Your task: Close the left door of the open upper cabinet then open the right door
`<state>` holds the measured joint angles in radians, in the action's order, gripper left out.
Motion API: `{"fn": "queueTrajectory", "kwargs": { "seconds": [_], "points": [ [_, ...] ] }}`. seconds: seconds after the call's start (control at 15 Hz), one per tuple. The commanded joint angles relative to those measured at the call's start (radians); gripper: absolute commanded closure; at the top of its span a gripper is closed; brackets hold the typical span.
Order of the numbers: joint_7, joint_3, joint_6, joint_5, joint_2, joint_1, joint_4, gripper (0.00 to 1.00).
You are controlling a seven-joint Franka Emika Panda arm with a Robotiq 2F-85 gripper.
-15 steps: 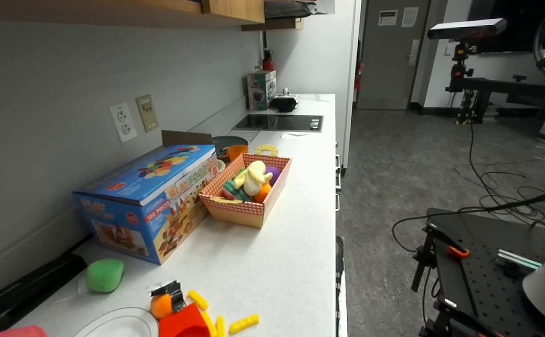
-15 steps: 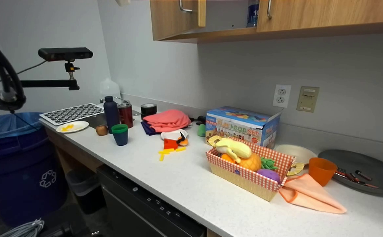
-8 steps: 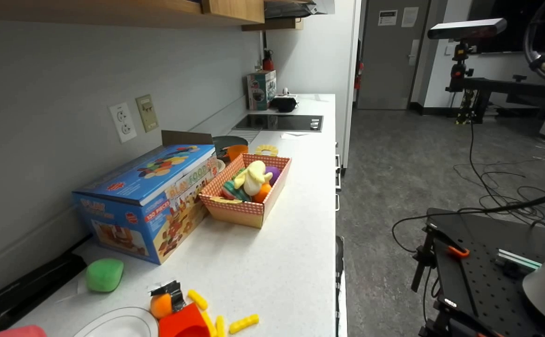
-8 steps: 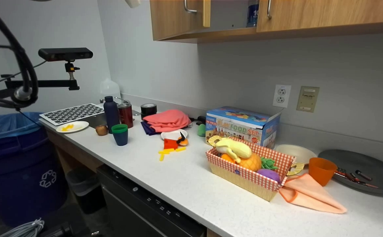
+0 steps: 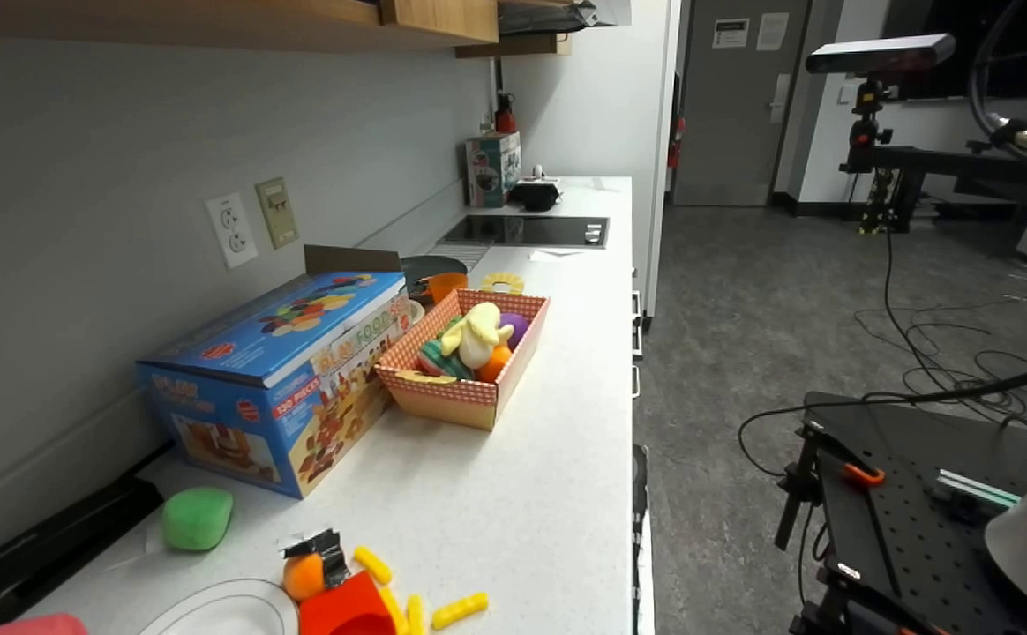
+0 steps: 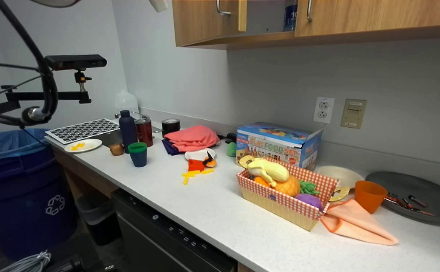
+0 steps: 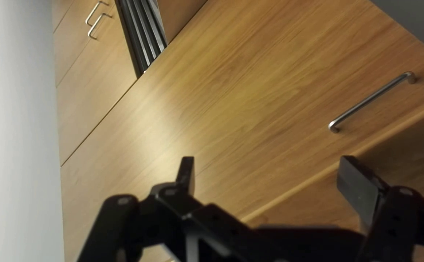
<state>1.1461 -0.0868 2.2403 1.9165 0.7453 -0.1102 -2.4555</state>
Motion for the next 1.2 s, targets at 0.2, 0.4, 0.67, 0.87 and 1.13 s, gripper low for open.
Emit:
{"fn": "queueTrajectory", "kwargs": {
  "seconds": [0.2,0.4,0.67,0.87,1.13],
  "points": [
    [-0.014,0.04,-0.042,-0.002,-0.007,-0.067,0.0,0.0],
    [-0.014,0.04,-0.042,-0.003,-0.007,-0.067,0.0,0.0],
    [0.163,0.025,-0.116,0.025,-0.021,-0.074,-0.004,0.0],
    [0.316,0.02,-0.178,0.095,-0.035,-0.085,-0.009,0.0],
    [0.445,0.027,-0.227,0.155,-0.052,-0.104,-0.013,0.0]
  ]
}}
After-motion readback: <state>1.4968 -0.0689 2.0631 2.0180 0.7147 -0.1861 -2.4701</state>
